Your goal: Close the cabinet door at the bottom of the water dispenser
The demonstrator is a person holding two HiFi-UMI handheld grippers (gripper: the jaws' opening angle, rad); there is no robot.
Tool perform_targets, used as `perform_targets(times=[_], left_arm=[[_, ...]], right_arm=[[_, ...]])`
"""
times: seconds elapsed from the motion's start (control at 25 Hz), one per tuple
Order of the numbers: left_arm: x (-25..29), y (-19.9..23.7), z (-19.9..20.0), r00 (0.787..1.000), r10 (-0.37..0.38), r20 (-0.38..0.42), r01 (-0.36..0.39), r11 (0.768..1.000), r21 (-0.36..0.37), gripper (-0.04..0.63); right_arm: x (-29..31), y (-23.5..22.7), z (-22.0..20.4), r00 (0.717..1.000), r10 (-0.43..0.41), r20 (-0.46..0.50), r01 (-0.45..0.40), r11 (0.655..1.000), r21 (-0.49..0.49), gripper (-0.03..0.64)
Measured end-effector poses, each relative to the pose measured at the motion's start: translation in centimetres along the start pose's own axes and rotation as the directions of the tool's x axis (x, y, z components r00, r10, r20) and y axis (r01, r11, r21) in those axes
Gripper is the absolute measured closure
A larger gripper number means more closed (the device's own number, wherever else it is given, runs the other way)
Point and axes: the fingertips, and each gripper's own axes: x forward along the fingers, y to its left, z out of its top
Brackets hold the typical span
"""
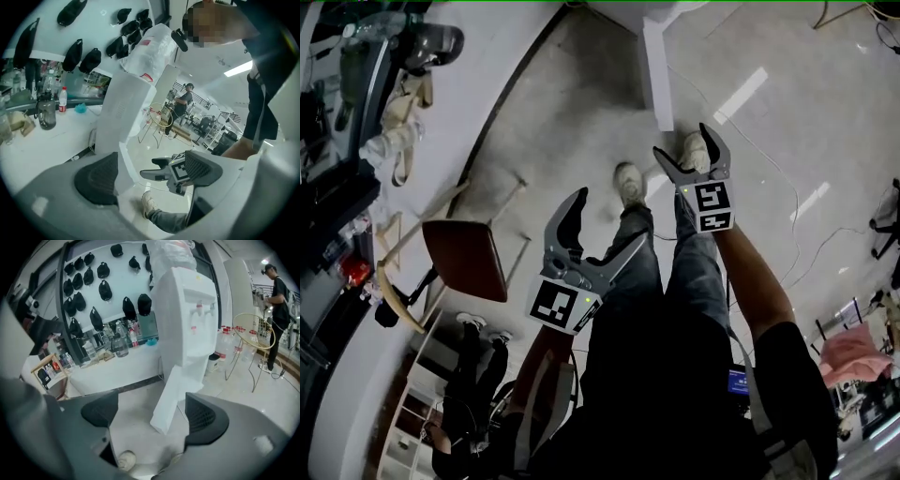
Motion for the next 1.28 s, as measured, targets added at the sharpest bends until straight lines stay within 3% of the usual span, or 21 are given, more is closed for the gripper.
perform_targets(times=[0.28, 0.56, 1.28], left_arm=[[1.9, 3.0, -2.7, 0.998, 0.061, -0.005, -0.061, 0.997, -0.04, 0.143], [4.1, 5.3, -4.2, 0.994, 0.114, 0.006, -0.113, 0.991, -0.067, 0.149], [10.8, 4.0, -5.8, 0.996, 0.068, -0.062, -0.071, 0.996, -0.058, 0.15]], right_arm=[[6.1, -2.4, -4.7, 0.993, -0.047, -0.107, 0.051, 0.998, 0.041, 0.173], [9.8, -2.7, -8.3, 0.977, -0.018, -0.214, 0.021, 1.0, 0.014, 0.178], [11.0, -5.4, -10.2, 0.969, 0.036, -0.244, -0.043, 0.999, -0.024, 0.206]])
